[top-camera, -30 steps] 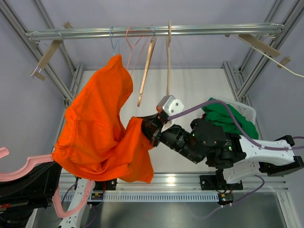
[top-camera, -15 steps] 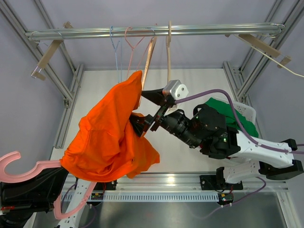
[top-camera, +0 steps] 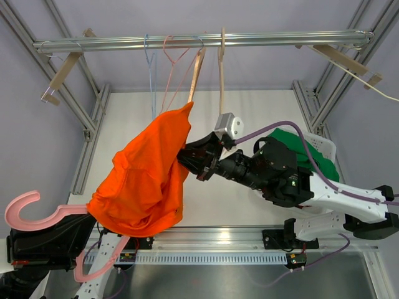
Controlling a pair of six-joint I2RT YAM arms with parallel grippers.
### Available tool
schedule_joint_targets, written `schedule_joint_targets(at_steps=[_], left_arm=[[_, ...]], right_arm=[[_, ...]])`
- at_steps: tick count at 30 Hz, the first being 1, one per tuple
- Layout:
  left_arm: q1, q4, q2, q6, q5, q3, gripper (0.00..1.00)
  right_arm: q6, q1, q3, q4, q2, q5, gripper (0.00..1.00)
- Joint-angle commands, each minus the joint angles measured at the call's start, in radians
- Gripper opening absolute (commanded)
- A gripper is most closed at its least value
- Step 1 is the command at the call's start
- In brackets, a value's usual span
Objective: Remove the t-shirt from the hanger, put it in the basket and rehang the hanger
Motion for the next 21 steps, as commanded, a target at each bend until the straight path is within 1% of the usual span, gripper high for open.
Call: schedule_joint_targets(at_steps=[1,3,6,7,9,10,12,13,15,16,18,19,20,21], left_arm=[[-0.005,0.069,0.013,0.016,0.045,-0.006,0.0],[-0.005,0.066,0.018,0.026,0.042,-0.02,0.0],[-0.005,0.032,0.03,0.047,0.042,-0.028,0.0],[-0.005,0.024,0.036,0.053,0.042,-0.031,0.0],[-0.005,0.006,0.035,0.069,0.028,-0.05,0.0],[-0.005,0.007,0.026,0.073,0.024,-0.063,0.0],[-0.005,-0.008,0.022,0.087,0.022,-0.098,0.0],[-0.006,-0.014,0.021,0.089,0.025,-0.113,0.0],[-0.011,-0.019,0.013,0.102,0.017,-0.147,0.0],[-0.011,-0.035,0.012,0.11,0.008,-0.152,0.0],[-0.011,-0.042,0.01,0.121,-0.007,-0.153,0.0],[-0.012,-0.042,0.012,0.124,-0.006,-0.152,0.0],[-0.014,-0.042,0.013,0.125,-0.007,-0.149,0.0],[-0.016,-0.042,0.012,0.13,-0.01,-0.146,0.0]], right_arm=[[0.021,-0.007,-0.005,0.047,-0.096,0.014,0.0],[0.027,-0.005,-0.007,0.037,-0.131,0.044,0.0],[-0.005,-0.007,0.064,-0.051,-0.138,0.157,0.0],[-0.017,-0.007,0.125,-0.125,-0.133,0.248,0.0],[-0.052,-0.007,0.182,-0.171,-0.119,0.333,0.0],[-0.063,-0.007,0.244,-0.223,-0.113,0.41,0.0],[-0.097,-0.007,0.304,-0.265,-0.101,0.488,0.0],[-0.113,-0.007,0.355,-0.283,-0.101,0.558,0.0],[-0.184,-0.008,0.409,-0.279,-0.09,0.611,0.0],[-0.215,-0.008,0.488,-0.274,-0.078,0.667,0.0],[-0.331,-0.007,0.573,-0.265,-0.035,0.726,0.0],[-0.382,-0.007,0.642,-0.228,-0.018,0.786,0.0],[-0.481,-0.01,0.67,-0.21,-0.004,0.812,0.0],[-0.527,-0.013,0.691,-0.164,0.019,0.849,0.0]])
